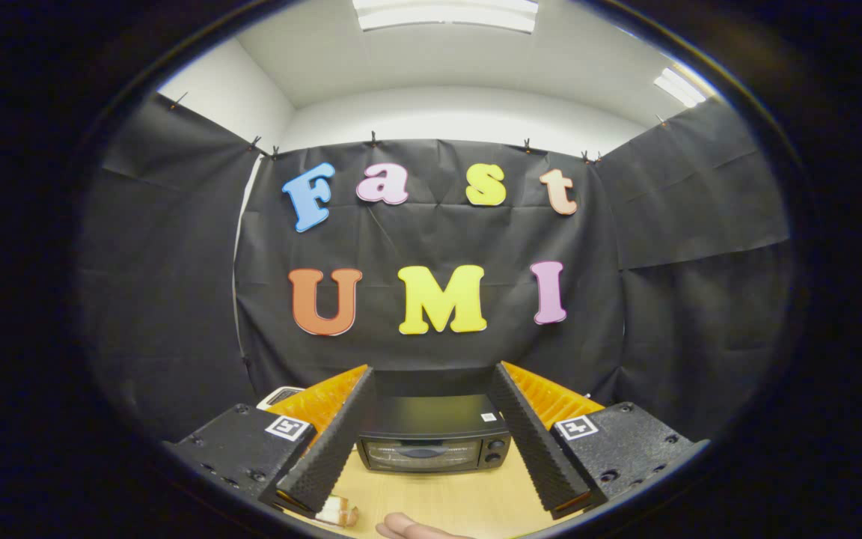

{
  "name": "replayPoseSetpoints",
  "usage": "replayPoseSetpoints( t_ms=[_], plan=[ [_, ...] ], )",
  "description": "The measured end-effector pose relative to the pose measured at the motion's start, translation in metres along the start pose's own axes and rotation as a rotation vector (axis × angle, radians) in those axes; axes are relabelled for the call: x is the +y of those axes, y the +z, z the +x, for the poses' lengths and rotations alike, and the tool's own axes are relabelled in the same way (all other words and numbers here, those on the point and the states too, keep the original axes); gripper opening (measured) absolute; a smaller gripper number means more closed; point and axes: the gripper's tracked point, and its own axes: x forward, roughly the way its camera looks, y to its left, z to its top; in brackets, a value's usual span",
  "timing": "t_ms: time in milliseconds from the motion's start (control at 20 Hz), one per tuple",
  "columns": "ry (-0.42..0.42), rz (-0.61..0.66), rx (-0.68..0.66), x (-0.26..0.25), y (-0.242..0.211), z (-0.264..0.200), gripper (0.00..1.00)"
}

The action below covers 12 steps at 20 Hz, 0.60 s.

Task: Open the toaster oven, put the food inside, and close the toaster oven door.

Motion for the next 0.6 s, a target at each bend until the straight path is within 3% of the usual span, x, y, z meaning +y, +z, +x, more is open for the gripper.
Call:
replayPoseSetpoints(
  t_ms=[600],
  plan=[
    [-0.055, -0.037, 0.004, -0.02, -0.029, 0.056, 1.0]
  ],
)
